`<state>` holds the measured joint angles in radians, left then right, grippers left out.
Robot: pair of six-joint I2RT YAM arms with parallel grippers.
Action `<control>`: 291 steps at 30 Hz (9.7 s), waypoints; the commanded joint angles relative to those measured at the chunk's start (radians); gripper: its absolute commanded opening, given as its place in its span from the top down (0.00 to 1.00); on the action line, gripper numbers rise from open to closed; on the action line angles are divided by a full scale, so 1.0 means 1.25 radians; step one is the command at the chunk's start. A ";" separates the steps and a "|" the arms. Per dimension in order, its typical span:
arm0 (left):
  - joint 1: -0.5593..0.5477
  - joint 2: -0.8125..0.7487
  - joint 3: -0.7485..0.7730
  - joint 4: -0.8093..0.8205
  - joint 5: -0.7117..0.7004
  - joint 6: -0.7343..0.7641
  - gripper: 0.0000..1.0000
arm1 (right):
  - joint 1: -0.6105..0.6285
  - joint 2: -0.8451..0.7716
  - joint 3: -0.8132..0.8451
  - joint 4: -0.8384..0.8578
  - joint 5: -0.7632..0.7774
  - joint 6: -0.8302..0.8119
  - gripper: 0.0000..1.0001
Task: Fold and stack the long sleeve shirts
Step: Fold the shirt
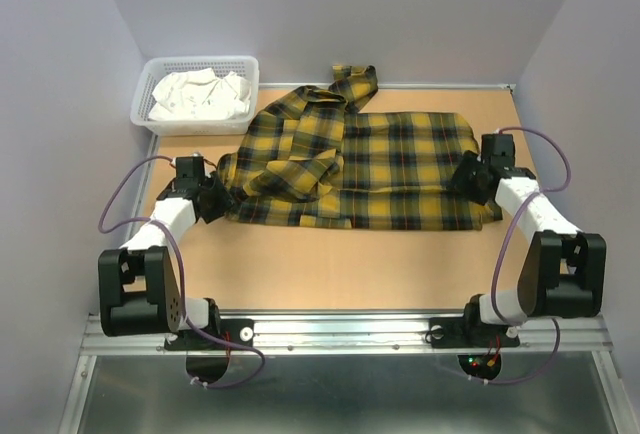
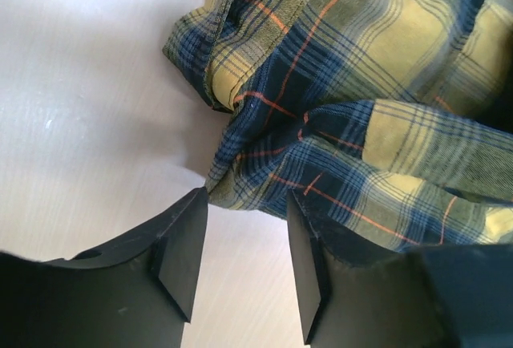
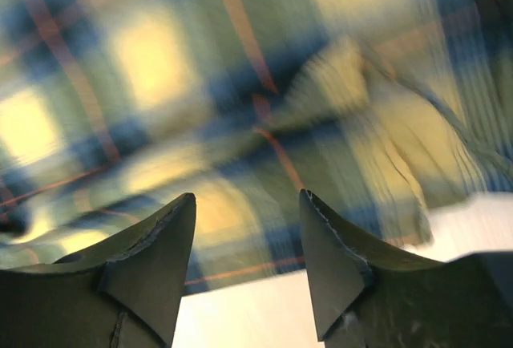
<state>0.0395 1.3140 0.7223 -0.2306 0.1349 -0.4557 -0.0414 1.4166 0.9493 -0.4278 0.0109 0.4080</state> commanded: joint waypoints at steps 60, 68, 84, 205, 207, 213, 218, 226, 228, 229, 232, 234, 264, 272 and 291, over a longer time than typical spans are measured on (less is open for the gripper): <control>-0.139 0.120 -0.111 0.194 -0.013 -0.183 0.70 | 0.289 0.222 -0.274 0.596 -0.541 0.180 0.37; -0.055 0.079 -0.146 0.186 -0.005 -0.158 0.72 | -0.050 0.087 -0.381 0.514 -0.528 0.151 0.38; -0.039 -0.024 -0.110 0.068 -0.023 -0.097 0.55 | -0.258 -0.083 -0.256 0.270 -0.206 0.134 0.36; -0.103 0.059 -0.082 0.081 -0.039 -0.049 0.50 | 0.150 0.092 0.007 0.082 0.047 -0.009 0.54; -0.103 0.061 -0.082 0.080 -0.040 -0.049 0.50 | 0.151 0.087 -0.016 0.081 0.042 -0.011 0.54; -0.103 0.063 -0.075 0.074 -0.043 -0.042 0.50 | 0.151 0.122 -0.017 0.081 0.026 -0.011 0.54; -0.103 0.066 -0.077 0.075 -0.043 -0.040 0.50 | 0.150 0.177 0.031 0.082 0.050 -0.006 0.54; -0.103 0.063 -0.081 0.075 -0.048 -0.043 0.50 | 0.150 0.242 0.102 0.083 0.083 -0.015 0.54; -0.103 0.059 -0.082 0.074 -0.049 -0.042 0.50 | 0.150 0.257 0.126 0.082 0.097 -0.016 0.54; -0.103 0.059 -0.082 0.075 -0.050 -0.043 0.50 | 0.150 0.262 0.135 0.082 0.103 -0.016 0.54; -0.103 0.062 -0.082 0.075 -0.051 -0.043 0.50 | 0.151 0.283 0.166 0.082 0.115 -0.018 0.54; -0.103 0.062 -0.082 0.075 -0.051 -0.043 0.50 | 0.150 0.301 0.183 0.082 0.132 -0.020 0.54; -0.041 -0.012 -0.080 -0.011 -0.045 -0.024 0.50 | 0.063 0.125 -0.056 -0.047 0.237 0.062 0.54; -0.043 -0.144 -0.002 -0.034 -0.040 -0.027 0.33 | 0.072 0.023 0.079 -0.053 0.074 -0.031 0.44; -0.216 0.351 0.526 0.241 0.069 0.171 0.09 | 0.088 -0.181 0.080 0.000 -0.255 -0.087 0.09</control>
<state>-0.2058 1.6505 1.2617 0.0147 0.1791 -0.3386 0.0608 1.2530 1.0599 -0.4770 -0.2279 0.3069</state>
